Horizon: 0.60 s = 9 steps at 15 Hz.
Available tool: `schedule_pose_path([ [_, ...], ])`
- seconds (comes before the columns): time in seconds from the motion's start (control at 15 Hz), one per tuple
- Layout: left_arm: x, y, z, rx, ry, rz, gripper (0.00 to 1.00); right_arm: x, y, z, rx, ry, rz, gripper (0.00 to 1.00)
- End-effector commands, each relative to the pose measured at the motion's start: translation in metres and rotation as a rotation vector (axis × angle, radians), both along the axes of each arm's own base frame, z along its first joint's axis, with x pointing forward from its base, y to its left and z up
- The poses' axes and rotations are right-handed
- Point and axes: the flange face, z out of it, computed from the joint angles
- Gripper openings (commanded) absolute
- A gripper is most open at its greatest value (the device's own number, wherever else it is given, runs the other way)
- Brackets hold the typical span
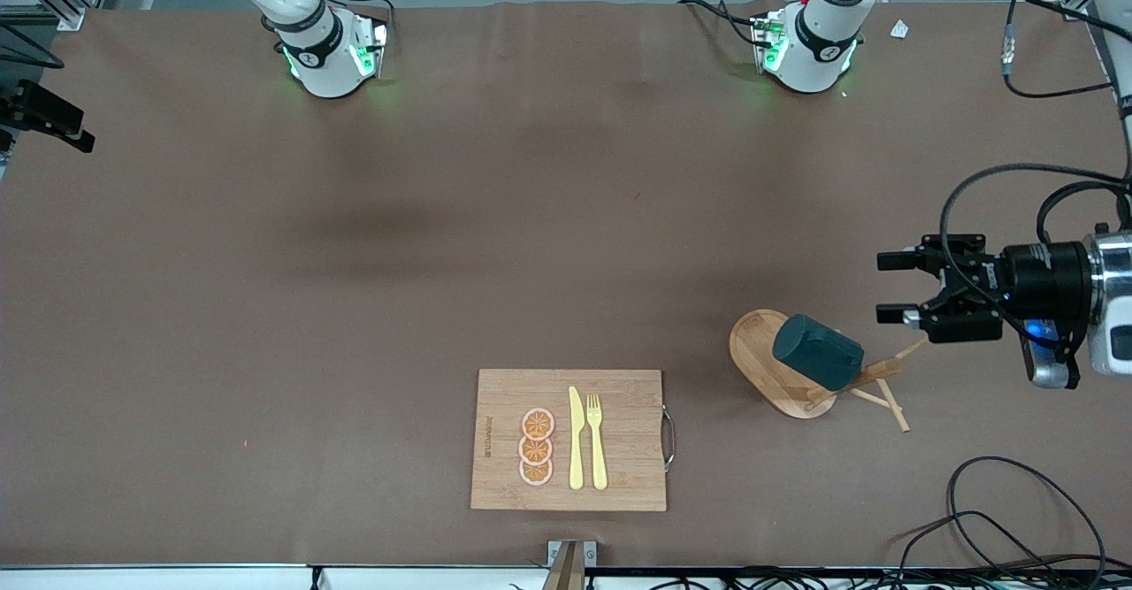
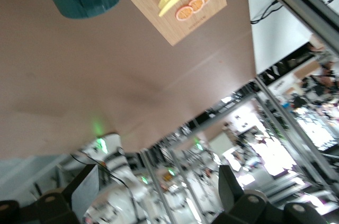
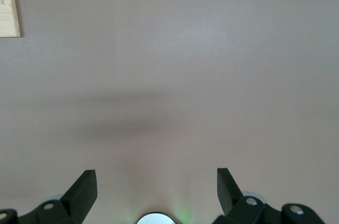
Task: Pass cup and hang on rack
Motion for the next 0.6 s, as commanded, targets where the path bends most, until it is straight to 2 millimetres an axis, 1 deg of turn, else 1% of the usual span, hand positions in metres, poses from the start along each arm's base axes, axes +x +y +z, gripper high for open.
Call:
schedule_pose_path([
  [0.0,-0.020,-0.030,0.024,0.158,-0.083,-0.099,1.00,-0.005,-0.001,0.002,-0.013,0.000,-0.005,1.00],
  [0.13,-0.026,-0.036,0.024,0.275,-0.122,-0.155,1.00,-0.005,-0.001,0.002,-0.013,0.000,-0.005,1.00],
  [0.27,-0.034,-0.026,0.037,0.369,-0.202,-0.214,1.00,-0.005,-0.001,0.002,-0.013,0.000,-0.005,1.00],
  [0.4,-0.045,-0.016,0.053,0.514,-0.257,-0.259,1.00,-0.006,-0.002,0.002,-0.013,0.000,-0.007,1.00],
  [0.53,-0.062,-0.032,0.069,0.686,-0.330,-0.377,1.00,-0.005,-0.001,0.002,-0.013,0.000,-0.005,1.00],
])
